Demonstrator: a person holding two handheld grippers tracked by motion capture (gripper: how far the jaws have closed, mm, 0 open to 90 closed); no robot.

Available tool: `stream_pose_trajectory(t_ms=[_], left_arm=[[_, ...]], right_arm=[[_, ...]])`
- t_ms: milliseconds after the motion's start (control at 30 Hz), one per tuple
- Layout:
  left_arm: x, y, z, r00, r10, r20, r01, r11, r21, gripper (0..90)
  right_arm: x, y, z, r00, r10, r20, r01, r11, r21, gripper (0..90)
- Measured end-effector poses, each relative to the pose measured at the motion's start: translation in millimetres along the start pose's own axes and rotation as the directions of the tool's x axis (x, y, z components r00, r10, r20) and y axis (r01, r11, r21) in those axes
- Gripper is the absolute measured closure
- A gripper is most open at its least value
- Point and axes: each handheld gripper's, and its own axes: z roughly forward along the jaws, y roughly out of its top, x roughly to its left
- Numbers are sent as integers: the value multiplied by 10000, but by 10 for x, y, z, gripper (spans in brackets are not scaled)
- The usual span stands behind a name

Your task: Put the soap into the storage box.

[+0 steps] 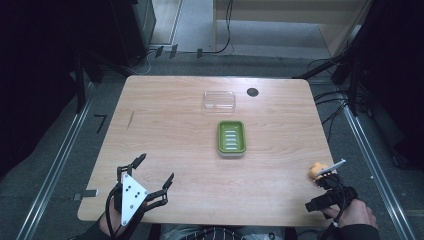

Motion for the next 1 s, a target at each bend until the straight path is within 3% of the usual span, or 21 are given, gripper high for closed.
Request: stream_pose_trajectory(t_ms=[200,600,1000], left_arm=[[-4,0,-3,10000,14,29,-14,10000,-10,135],[3,-5,-17,10000,-7,-43,7,10000,-1,135],[8,-11,-30,10000,-27,-88,27,10000,34,135]], right_arm=[[6,5,-10,10000,-82,40,82,10000,-13,43],[43,113,-19,9973,-689,249,695,9973,-235,29],[-32,255,-44,9981,-579,224,591,9965,-584,27]])
